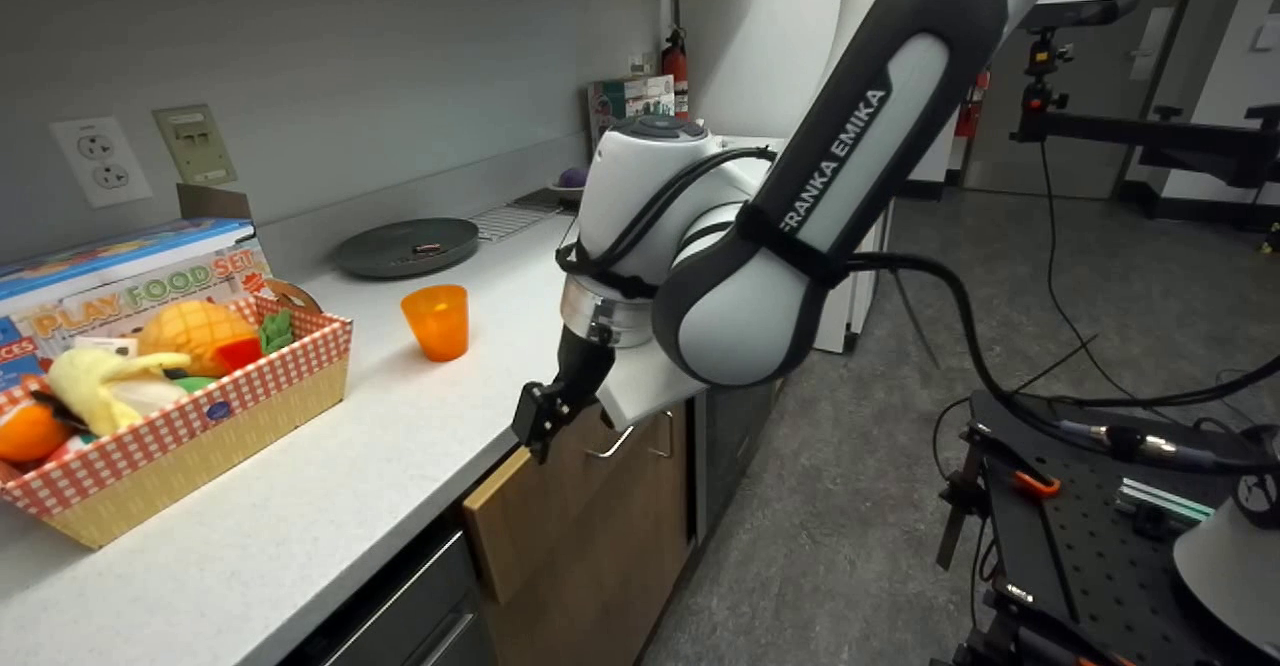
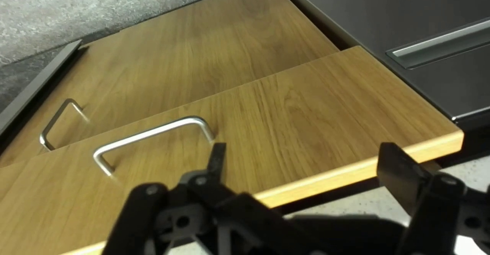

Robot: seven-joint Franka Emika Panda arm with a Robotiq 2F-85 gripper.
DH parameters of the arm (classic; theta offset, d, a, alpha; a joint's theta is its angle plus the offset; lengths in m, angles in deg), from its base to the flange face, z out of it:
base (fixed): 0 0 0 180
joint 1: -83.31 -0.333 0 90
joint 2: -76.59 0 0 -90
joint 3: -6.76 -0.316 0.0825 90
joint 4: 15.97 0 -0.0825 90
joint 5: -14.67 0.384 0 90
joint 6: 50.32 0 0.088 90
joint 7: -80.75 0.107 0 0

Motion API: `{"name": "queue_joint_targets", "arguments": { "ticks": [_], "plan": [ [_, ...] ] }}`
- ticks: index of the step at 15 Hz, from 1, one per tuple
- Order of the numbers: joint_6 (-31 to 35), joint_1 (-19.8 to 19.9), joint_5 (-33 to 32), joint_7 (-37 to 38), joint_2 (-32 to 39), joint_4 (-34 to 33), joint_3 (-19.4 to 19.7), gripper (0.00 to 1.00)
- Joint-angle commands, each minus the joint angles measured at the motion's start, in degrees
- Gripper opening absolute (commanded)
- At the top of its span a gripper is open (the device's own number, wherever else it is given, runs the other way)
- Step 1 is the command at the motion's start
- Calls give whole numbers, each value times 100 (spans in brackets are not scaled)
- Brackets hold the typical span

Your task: Close the open drawer

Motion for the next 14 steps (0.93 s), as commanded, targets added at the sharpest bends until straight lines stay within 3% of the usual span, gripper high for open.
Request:
{"name": "queue_joint_targets", "arguments": {
  "ticks": [1,10,13,14],
  "plan": [
    [235,-15,-12,-387,-904,1076,-8,100],
    [158,32,-269,-671,-2781,2686,137,100],
    [103,171,-818,-390,-3349,3058,184,100],
    [162,46,-439,-563,-2778,2667,151,100]
  ]
}}
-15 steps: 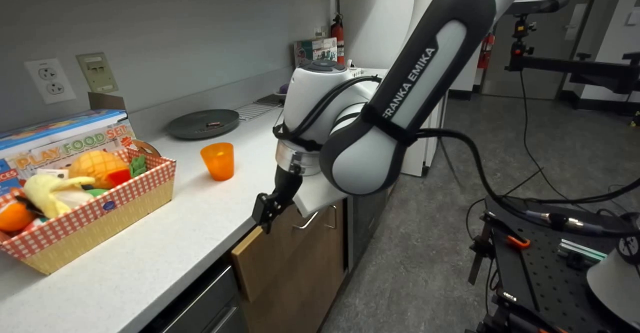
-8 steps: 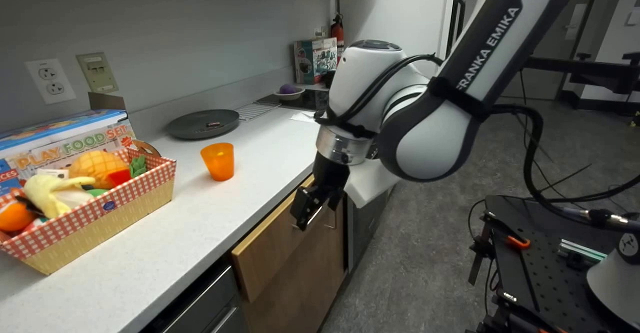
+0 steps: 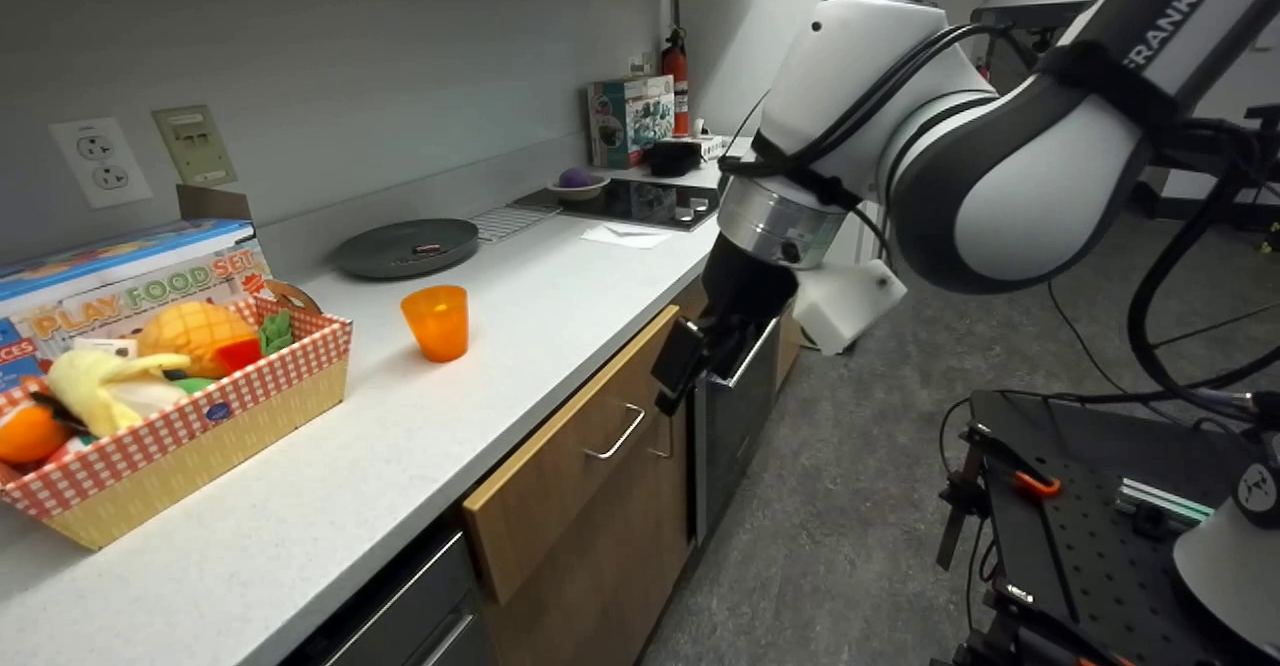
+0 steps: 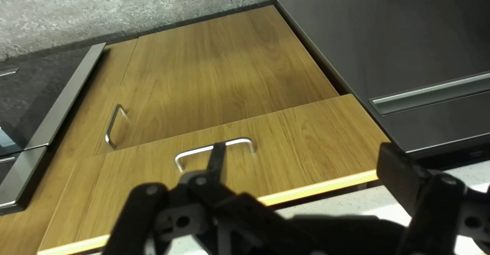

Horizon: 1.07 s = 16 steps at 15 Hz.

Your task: Close the open drawer

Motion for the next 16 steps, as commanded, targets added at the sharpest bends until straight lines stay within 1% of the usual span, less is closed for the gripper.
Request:
{"name": "queue_joint_targets", "arguments": {
  "ticks": [1,4,16],
  "plan": [
    [-2,31,-114,30,-155,110,18,100],
    [-4,63,-184,34,-402,293,31,100],
    [-4,63,-185,34,-413,312,31,100]
  ]
}}
